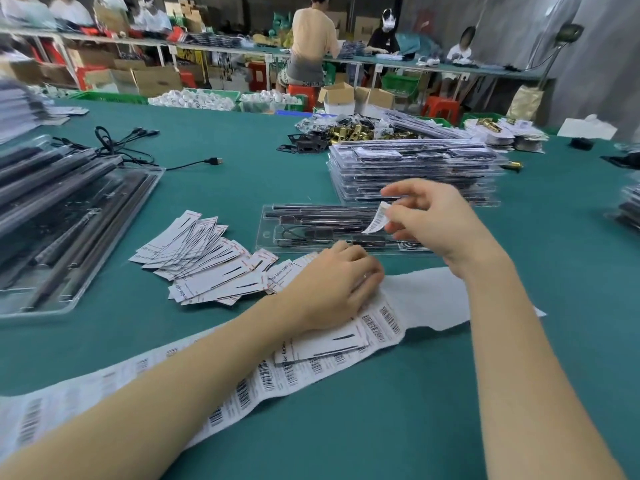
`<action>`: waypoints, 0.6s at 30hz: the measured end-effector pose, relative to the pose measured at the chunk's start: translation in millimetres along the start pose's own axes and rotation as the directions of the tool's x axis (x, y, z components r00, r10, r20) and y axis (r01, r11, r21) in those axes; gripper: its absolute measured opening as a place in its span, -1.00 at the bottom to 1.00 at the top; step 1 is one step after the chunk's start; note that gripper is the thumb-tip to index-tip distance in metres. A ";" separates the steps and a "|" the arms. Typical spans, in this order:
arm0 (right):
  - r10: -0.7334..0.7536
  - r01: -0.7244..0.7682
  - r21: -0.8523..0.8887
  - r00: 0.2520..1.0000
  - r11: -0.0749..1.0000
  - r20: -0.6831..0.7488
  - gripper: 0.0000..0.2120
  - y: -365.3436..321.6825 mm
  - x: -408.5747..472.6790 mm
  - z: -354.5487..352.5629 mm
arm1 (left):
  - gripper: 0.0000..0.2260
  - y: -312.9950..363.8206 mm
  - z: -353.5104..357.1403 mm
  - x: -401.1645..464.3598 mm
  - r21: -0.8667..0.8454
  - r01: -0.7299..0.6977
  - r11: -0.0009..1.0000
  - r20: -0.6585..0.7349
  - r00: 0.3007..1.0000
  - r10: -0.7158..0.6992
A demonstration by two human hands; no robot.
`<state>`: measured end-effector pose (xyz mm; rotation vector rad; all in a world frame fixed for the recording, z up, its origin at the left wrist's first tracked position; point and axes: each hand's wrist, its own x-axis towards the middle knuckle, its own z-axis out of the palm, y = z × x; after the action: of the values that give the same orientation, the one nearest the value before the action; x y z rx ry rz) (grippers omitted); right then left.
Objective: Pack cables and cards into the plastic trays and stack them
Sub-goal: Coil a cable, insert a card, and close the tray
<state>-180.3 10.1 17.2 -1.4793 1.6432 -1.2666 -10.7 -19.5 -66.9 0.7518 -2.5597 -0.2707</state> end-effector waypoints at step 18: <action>0.157 -0.159 0.158 0.987 0.975 0.022 -0.88 21.0 33.7 53.4 | -0.80 -23.3 -53.6 10.6 -0.199 -0.008 0.980 -0.296 0.954 -0.053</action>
<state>-148.5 -37.8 -16.5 -1.2320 1.5808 -1.2686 17.7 -47.8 -23.1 0.6890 -2.2009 -0.3816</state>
